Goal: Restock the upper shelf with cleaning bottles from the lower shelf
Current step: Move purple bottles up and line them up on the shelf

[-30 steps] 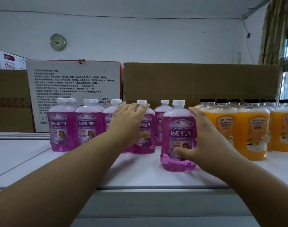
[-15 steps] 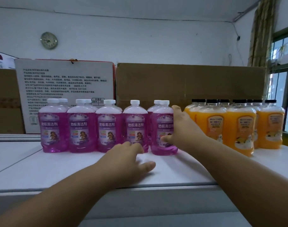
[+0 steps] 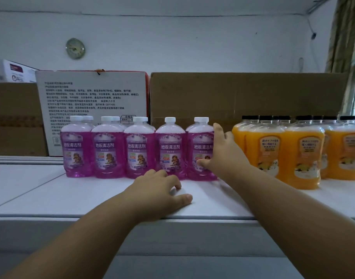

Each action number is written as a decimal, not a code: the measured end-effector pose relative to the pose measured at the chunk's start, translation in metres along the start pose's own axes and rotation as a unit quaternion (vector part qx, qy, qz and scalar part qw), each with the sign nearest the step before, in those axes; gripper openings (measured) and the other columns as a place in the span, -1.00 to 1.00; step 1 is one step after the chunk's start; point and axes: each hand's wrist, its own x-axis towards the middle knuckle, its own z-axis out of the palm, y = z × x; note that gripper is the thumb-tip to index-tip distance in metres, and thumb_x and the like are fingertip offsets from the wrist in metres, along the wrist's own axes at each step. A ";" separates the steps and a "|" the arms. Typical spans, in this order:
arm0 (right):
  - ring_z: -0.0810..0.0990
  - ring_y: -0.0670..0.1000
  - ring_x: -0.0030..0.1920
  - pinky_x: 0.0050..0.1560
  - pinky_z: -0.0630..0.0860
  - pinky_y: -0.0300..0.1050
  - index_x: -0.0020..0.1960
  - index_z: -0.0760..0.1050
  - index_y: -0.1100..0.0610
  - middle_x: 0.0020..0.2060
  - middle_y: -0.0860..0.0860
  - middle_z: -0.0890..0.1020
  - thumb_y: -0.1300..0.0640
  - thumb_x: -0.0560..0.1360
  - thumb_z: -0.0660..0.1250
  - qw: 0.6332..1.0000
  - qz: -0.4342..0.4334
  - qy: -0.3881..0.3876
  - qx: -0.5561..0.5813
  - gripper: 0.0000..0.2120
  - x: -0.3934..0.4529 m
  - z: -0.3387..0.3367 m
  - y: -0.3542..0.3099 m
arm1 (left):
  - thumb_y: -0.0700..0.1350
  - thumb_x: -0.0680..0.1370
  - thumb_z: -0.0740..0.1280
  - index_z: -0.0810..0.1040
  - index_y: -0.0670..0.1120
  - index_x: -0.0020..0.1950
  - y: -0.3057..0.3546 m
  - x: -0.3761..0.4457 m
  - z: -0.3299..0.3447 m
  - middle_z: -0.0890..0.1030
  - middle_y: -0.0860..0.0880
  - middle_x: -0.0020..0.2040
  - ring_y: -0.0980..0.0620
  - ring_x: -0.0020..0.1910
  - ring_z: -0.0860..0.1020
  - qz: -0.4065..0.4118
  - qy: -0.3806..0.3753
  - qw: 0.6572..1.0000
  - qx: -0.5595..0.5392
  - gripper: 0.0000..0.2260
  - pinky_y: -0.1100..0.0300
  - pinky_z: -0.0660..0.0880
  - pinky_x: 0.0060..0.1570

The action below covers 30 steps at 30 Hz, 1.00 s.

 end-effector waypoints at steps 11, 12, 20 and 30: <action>0.37 0.09 0.36 0.30 0.39 0.04 0.47 0.13 -0.06 0.38 0.04 0.35 -0.25 0.42 0.41 0.985 -0.157 0.070 0.023 -0.23 -0.046 -0.035 -0.059 | 0.31 0.51 0.27 0.53 0.17 0.14 -0.001 -0.032 0.001 0.54 0.22 0.05 0.20 0.01 0.47 -0.001 0.223 0.971 -0.084 -0.69 0.22 0.47 0.02; 0.38 0.08 0.34 0.28 0.39 0.03 0.46 0.13 -0.07 0.37 0.02 0.36 -0.25 0.42 0.40 0.981 -0.173 0.074 0.039 -0.25 -0.054 -0.039 -0.073 | 0.32 0.51 0.25 0.54 0.18 0.11 -0.005 -0.045 0.002 0.54 0.24 0.01 0.21 -0.02 0.47 0.002 0.254 0.963 -0.090 -0.69 0.25 0.46 -0.02; 0.39 -0.03 0.25 0.18 0.43 -0.10 0.43 0.20 -0.11 0.29 -0.06 0.39 -0.23 0.46 0.35 0.931 -0.322 0.004 0.173 -0.37 -0.145 -0.011 -0.248 | 0.22 0.48 0.18 0.60 0.05 0.13 -0.120 -0.205 0.006 0.59 0.13 0.02 0.11 0.02 0.48 -0.088 0.356 0.927 -0.082 -0.61 0.05 0.47 0.01; 0.41 -0.11 0.18 0.09 0.41 -0.19 0.42 0.31 -0.09 0.22 -0.13 0.37 -0.20 0.46 0.34 0.854 -0.366 -0.164 0.332 -0.42 -0.282 0.141 -0.498 | 0.28 0.55 0.16 0.50 0.16 0.26 -0.319 -0.459 0.035 0.51 0.15 0.16 0.13 0.16 0.43 -0.314 0.221 0.923 -0.036 -0.63 0.09 0.41 0.15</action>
